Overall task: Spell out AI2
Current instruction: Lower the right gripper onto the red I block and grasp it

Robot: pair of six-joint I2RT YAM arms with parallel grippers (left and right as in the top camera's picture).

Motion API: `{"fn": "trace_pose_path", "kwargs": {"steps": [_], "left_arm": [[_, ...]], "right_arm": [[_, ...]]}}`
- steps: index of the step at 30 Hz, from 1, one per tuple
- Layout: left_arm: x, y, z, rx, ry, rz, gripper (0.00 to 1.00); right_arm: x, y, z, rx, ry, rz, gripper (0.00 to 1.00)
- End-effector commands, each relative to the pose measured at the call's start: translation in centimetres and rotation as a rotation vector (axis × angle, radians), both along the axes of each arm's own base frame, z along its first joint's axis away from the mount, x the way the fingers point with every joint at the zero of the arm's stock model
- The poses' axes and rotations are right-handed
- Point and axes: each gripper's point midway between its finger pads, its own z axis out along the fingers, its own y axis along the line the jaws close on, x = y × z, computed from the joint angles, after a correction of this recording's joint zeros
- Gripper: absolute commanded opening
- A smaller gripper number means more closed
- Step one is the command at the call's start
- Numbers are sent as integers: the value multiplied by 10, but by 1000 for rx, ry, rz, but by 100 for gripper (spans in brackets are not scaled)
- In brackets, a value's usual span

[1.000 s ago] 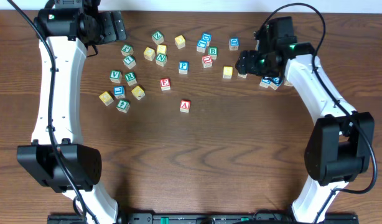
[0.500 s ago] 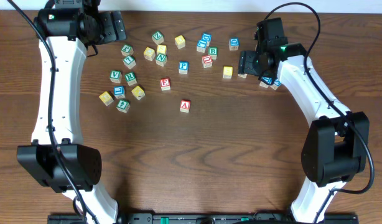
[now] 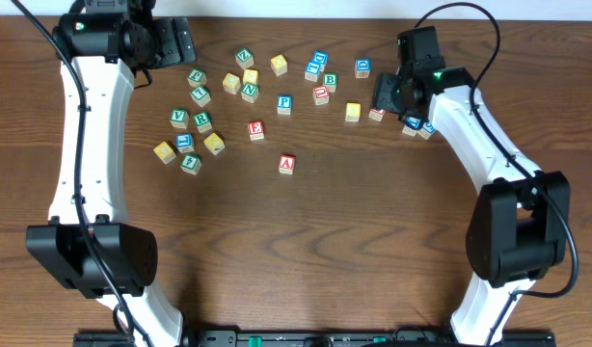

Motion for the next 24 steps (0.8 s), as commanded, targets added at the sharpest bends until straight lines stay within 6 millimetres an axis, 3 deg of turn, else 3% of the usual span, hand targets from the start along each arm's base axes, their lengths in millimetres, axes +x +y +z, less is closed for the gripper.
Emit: {"fn": "trace_pose_path", "kwargs": {"steps": [1, 6, 11, 19, 24], "left_arm": [[2, 1, -1, 9, 1, 3, 98], [2, 1, -1, 9, 1, 3, 98], [2, 1, -1, 9, 1, 3, 98], [2, 1, -1, 9, 1, 3, 98], [2, 1, -1, 9, 1, 3, 98]], "right_arm": [[8, 9, -2, 42, -11, -40, 61], [13, 16, 10, 52, -30, -41, 60], [18, 17, 6, 44, -2, -53, 59], [22, 23, -45, 12, 83, -60, 52], [23, 23, -64, 0, 105, -70, 51]]}}
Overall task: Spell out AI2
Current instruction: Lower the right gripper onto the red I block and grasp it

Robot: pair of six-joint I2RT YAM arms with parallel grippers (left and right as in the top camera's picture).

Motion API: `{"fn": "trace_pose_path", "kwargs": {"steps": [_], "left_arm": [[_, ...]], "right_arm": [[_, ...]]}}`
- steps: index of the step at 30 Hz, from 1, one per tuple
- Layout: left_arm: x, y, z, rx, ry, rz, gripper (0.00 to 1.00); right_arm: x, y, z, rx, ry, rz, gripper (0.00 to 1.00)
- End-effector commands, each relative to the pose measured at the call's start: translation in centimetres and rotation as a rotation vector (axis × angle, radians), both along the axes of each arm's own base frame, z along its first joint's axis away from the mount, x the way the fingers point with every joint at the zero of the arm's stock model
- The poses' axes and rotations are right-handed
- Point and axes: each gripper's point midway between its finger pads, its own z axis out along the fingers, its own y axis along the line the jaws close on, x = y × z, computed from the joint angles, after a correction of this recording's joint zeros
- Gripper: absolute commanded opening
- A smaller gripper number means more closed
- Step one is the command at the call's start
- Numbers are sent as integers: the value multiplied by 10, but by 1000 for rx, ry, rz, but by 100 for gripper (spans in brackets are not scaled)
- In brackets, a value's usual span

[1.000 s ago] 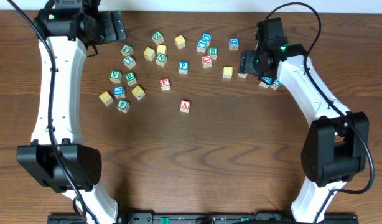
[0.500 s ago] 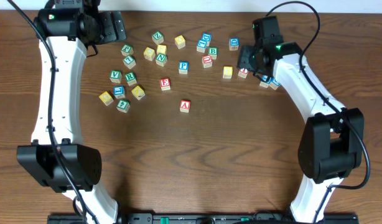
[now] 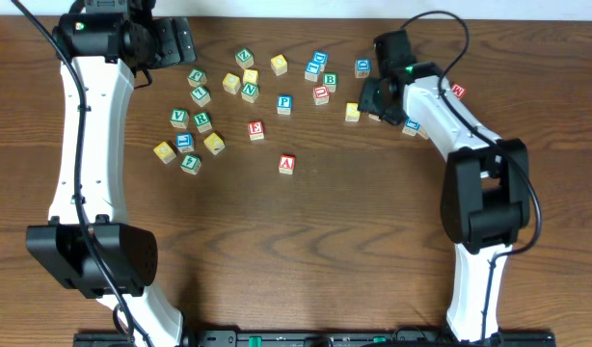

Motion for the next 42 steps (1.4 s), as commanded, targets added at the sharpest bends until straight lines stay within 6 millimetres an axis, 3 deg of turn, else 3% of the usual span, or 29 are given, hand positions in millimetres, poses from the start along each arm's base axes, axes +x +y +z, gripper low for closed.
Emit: {"fn": "trace_pose_path", "kwargs": {"steps": [1, 11, 21, 31, 35, 42], "left_arm": [[2, 1, -1, 9, 1, 3, 98], [2, 1, -1, 9, 1, 3, 98], [2, 1, -1, 9, 1, 3, 98], [2, 1, -1, 9, 1, 3, 98], [2, 1, -1, 9, 1, 3, 98], [2, 1, -1, 9, 1, 3, 98]], "right_arm": [[5, 1, 1, -14, -17, -24, 51], [6, -8, -7, -66, -18, -43, 39], [4, -8, -28, -75, 14, -42, 37], [5, -8, -27, -79, 9, -27, 14], [4, -8, -18, -73, 3, -26, 11], [-7, 4, 23, -17, -8, 35, 11]]}}
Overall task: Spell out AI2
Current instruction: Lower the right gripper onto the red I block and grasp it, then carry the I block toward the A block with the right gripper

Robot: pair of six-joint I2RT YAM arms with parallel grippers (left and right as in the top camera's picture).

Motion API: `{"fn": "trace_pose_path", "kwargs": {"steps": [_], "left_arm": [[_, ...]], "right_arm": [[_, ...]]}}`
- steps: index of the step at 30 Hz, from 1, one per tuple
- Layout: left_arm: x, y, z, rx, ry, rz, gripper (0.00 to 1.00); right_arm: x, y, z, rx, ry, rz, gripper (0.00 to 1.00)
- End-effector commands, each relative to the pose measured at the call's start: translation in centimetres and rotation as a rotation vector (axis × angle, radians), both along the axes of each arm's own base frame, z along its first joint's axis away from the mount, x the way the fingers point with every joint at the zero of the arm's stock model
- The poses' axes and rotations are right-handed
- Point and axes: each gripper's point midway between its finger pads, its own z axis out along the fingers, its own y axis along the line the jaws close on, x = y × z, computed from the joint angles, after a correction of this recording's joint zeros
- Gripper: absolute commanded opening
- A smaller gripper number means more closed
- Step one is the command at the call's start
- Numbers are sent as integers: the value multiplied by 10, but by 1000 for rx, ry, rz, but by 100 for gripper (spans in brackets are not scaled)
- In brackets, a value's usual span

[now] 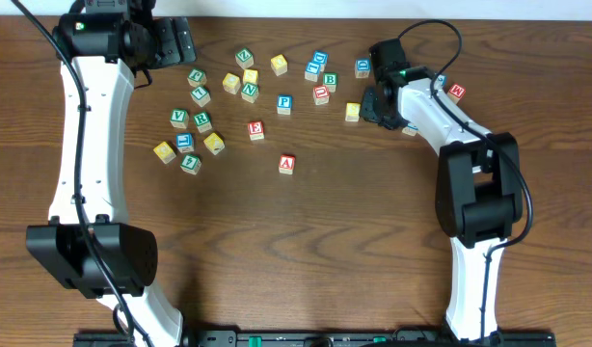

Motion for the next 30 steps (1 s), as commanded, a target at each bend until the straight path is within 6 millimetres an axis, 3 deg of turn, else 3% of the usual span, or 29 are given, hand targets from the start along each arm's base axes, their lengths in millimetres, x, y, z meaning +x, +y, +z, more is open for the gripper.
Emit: {"fn": "trace_pose_path", "kwargs": {"steps": [1, 5, 15, 24, 30], "left_arm": [[2, 1, -1, 9, 1, 3, 98], [2, 1, -1, 9, 1, 3, 98], [2, 1, -1, 9, 1, 3, 98], [2, 1, -1, 9, 1, 3, 98], [2, 1, -1, 9, 1, 3, 98]], "right_arm": [[-2, 18, 48, 67, -57, 73, 11], [-23, 36, 58, 113, -6, 145, 9], [-73, 99, 39, 109, 98, 310, 11], [-81, 129, 31, -14, 20, 384, 11], [-92, 135, 22, -82, 10, 411, 11]]}}
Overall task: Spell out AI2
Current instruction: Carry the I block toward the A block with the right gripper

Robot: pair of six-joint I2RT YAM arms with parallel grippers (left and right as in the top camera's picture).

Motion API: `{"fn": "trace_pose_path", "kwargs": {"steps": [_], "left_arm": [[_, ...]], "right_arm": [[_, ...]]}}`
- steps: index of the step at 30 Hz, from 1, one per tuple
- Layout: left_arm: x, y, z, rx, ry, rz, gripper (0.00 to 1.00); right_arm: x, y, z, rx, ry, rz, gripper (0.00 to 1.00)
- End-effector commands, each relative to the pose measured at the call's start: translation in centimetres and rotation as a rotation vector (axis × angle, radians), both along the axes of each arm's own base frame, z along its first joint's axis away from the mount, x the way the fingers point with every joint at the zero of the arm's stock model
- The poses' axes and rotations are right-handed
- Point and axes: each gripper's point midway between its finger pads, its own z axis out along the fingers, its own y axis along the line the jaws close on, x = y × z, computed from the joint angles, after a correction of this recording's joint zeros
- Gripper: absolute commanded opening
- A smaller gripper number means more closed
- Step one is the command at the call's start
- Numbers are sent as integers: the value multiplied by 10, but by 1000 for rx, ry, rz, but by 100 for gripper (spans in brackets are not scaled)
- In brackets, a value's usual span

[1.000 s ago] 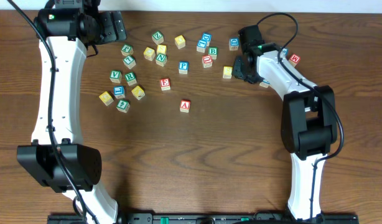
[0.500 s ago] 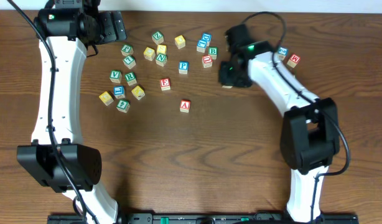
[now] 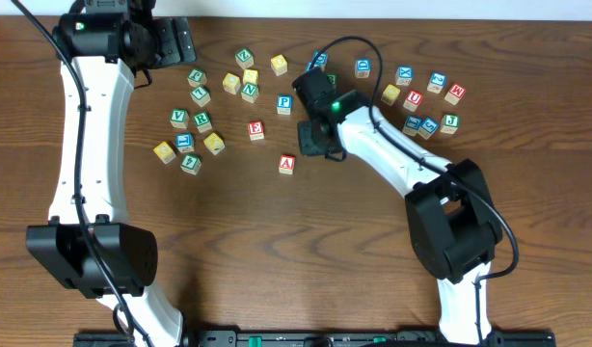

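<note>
The red A block (image 3: 286, 164) lies alone toward the middle of the table. My right gripper (image 3: 311, 141) hangs just to its upper right, with the arm stretched across the block field. Its fingers are dark from above, and nothing shows between them. A blue P block (image 3: 284, 102) and a red E block (image 3: 255, 129) lie near it. The arm hides the blocks under it. My left gripper (image 3: 180, 43) stays at the far left back, beside a green block (image 3: 197, 76); how its jaws stand is hard to read.
Several green, yellow and blue blocks are scattered at the back left, among them a V block (image 3: 178, 118) and an N block (image 3: 250, 92). Another cluster lies at the back right, with a red U block (image 3: 413, 100), a yellow block (image 3: 390, 93) and a green J block (image 3: 450, 122).
My right gripper has gone from the back-right cluster to just right of the A block. The yellow block that lay beside it is no longer at that spot. The left arm is unchanged.
My right gripper first stood over the right-hand cluster, covering several blocks. At the two later moments it was a little further left each time, beside a lone yellow block. Now it is near the A block, and the right cluster lies uncovered.
</note>
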Motion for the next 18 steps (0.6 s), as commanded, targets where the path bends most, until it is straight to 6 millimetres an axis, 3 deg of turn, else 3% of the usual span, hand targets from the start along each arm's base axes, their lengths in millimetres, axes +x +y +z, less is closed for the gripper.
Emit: {"fn": "trace_pose_path", "kwargs": {"steps": [1, 18], "left_arm": [[2, 1, -1, 9, 1, 3, 98], [2, 1, -1, 9, 1, 3, 98]], "right_arm": [[-3, -4, -3, -63, -26, 11, 11], [-14, -1, -33, -35, 56, -36, 14]]}}
